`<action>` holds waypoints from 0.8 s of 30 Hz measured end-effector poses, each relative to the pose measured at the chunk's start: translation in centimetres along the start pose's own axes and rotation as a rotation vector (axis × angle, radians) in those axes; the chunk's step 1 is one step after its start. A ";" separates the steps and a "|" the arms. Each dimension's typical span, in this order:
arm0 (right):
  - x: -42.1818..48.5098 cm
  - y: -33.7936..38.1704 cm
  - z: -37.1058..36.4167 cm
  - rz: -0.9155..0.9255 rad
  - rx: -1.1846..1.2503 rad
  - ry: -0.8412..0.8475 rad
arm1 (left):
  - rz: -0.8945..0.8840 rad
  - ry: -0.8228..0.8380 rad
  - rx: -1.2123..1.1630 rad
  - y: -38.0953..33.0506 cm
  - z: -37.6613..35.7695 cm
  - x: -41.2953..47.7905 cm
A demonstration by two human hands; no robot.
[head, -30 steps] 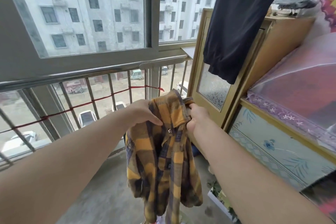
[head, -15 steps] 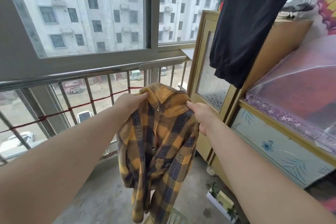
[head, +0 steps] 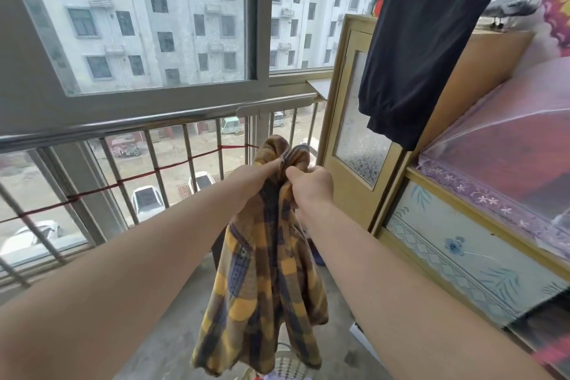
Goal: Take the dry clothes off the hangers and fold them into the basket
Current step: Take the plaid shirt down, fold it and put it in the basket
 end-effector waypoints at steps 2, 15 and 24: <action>0.1 -0.4 0.5 -0.045 0.089 0.031 | -0.023 0.085 0.067 0.2 -0.1 -0.2; 1.2 -0.5 3.1 -0.119 0.204 0.303 | -0.164 0.061 0.154 1.4 2.6 1.5; 2.6 -1.1 4.1 -0.052 0.102 0.267 | -0.335 0.135 0.406 1.0 3.2 1.9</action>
Point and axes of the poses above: each hand's wrist, its own x-axis towards the middle knuckle, its own z-axis out of the back of the hand, y = z × x, the point moved 8 cm from there along x, towards the middle knuckle, and after that the axes turned 10 degrees about -y, right-handed, at the moved point
